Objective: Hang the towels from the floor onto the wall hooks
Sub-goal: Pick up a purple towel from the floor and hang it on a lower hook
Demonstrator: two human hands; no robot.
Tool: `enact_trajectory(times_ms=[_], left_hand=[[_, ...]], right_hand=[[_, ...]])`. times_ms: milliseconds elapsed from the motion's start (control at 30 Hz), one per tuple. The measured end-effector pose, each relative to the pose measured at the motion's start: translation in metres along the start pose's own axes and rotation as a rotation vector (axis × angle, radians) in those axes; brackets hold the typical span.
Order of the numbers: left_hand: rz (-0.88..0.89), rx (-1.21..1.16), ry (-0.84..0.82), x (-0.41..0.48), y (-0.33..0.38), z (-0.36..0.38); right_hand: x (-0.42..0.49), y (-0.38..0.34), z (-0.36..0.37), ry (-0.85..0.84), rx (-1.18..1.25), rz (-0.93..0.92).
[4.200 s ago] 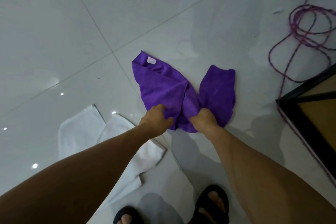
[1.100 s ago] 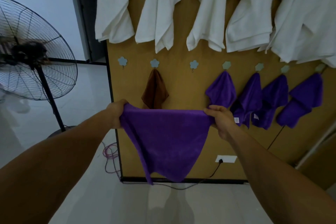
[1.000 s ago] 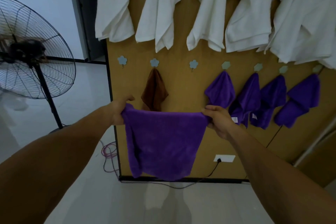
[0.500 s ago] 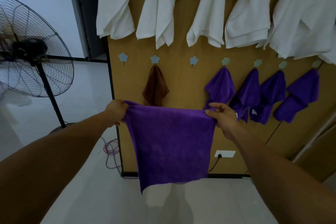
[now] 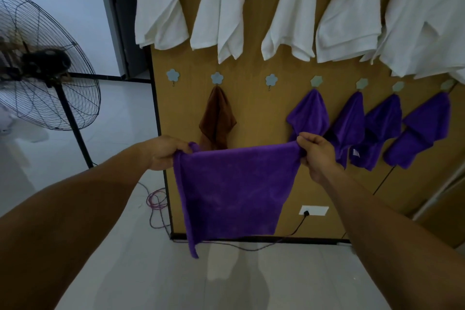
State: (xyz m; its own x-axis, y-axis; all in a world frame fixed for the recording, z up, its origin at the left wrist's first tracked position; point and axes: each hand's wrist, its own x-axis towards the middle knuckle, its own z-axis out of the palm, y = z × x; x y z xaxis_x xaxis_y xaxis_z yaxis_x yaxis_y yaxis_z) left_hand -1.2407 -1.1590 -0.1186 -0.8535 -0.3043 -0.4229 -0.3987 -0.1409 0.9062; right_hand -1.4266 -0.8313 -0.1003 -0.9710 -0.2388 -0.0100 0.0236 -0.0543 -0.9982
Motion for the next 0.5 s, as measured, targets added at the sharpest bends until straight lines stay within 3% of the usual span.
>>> enact_trajectory(times_ms=[133, 233, 367, 500], left_hand=[[-0.034, 0.398, 0.421, 0.0, -0.008, 0.013], [-0.087, 0.505, 0.497, -0.005, -0.011, 0.015], [-0.045, 0.124, 0.514, 0.004, -0.014, 0.006], [-0.06, -0.152, 0.482, 0.01, -0.011, -0.003]], right_hand=[[0.006, 0.007, 0.003, 0.013, -0.058, -0.039], [0.011, 0.013, 0.001, 0.042, -0.174, -0.136], [0.018, 0.023, -0.003, 0.022, -0.46, -0.19], [0.022, 0.03, -0.004, -0.003, -0.518, -0.036]])
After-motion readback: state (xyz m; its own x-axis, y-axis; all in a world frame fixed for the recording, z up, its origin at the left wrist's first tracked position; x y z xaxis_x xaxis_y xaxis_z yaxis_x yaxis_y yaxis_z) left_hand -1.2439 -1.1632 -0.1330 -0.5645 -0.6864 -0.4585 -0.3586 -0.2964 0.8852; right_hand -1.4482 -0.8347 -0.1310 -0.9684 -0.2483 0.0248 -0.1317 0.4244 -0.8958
